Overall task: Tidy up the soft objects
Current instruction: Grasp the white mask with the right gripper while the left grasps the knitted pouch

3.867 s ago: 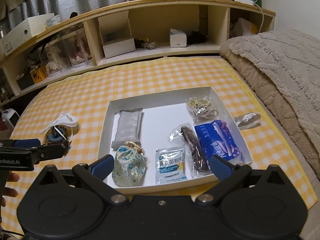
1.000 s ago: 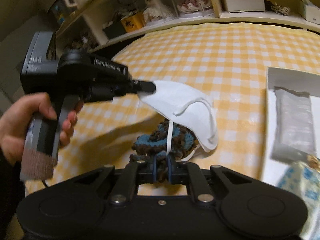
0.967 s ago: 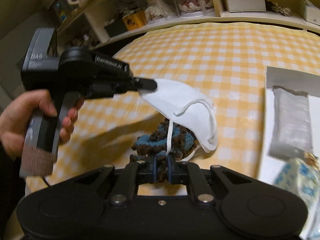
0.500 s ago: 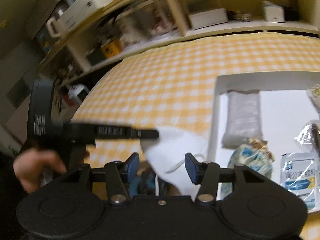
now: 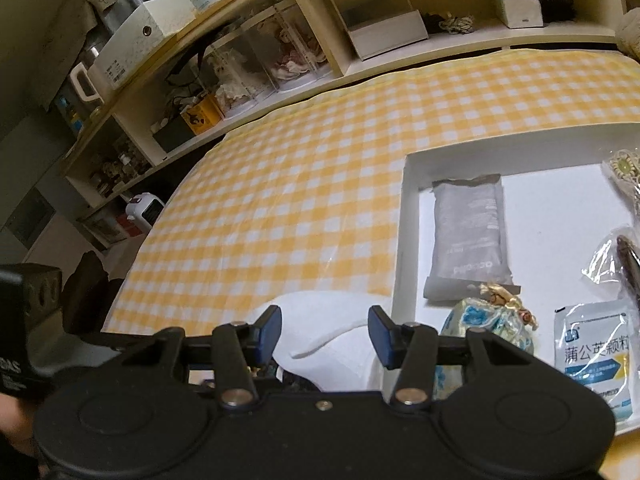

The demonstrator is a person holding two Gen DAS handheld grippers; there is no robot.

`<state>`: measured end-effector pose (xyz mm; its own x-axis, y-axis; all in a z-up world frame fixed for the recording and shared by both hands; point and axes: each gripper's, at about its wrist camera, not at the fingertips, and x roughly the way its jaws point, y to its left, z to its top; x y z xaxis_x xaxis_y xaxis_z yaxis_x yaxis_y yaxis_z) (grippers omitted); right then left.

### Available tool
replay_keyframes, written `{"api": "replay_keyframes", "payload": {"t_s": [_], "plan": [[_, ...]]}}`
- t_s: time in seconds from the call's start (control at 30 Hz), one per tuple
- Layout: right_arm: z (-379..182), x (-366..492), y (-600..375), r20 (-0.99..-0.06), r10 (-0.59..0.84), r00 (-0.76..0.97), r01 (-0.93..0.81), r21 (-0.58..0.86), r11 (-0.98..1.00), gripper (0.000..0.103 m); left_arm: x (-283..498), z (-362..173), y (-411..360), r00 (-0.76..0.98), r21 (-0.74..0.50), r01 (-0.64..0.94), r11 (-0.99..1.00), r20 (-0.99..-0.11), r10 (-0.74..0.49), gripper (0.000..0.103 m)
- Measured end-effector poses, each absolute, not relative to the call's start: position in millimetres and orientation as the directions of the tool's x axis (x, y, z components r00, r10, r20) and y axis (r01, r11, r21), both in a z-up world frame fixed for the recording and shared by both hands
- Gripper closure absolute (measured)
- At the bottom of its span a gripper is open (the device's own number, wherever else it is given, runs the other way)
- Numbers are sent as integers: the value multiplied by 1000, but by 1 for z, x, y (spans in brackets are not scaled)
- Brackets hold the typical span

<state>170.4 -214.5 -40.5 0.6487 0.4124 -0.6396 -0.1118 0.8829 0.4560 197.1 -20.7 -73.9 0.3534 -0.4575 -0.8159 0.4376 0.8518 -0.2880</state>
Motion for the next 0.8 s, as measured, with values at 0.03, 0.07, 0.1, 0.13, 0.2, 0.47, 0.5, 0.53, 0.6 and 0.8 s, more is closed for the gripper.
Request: {"api": "replay_keyframes", "payload": {"t_s": [0.03, 0.07, 0.1, 0.13, 0.2, 0.47, 0.5, 0.53, 0.6, 0.8], "plan": [[-41, 170, -214, -642, 415, 645, -113, 457, 882, 54, 197, -74, -19, 355, -289, 429, 856, -817, -454, 67], [-42, 170, -215, -644, 416, 642, -112, 458, 882, 54, 198, -74, -16, 359, -293, 422, 858, -815, -454, 67], [-43, 171, -216, -647, 416, 639, -108, 461, 881, 54, 198, -72, -13, 366, -297, 414, 860, -811, -456, 67], [-44, 171, -217, -649, 416, 638, -103, 463, 880, 54, 196, -70, -9, 375, -302, 407, 862, -805, -459, 67], [-45, 172, -219, -649, 417, 636, -94, 471, 877, 56, 193, -66, -4, 386, -307, 399, 864, -799, -462, 67], [-46, 175, -217, -646, 439, 625, -105, 488, 867, 56, 185, -74, -18, 368, -215, 454, 865, -839, -402, 65], [-46, 175, -215, -647, 441, 622, -109, 487, 867, 56, 185, -78, -22, 362, -210, 467, 859, -841, -402, 63], [-46, 176, -214, -648, 443, 619, -112, 485, 867, 56, 186, -80, -26, 361, -204, 480, 853, -841, -404, 58], [-47, 176, -213, -651, 446, 614, -116, 485, 867, 57, 188, -85, -33, 362, -196, 496, 846, -839, -406, 42], [-49, 178, -212, -658, 445, 607, -115, 481, 869, 57, 192, -101, -43, 351, -142, 527, 838, -861, -367, 44]]}}
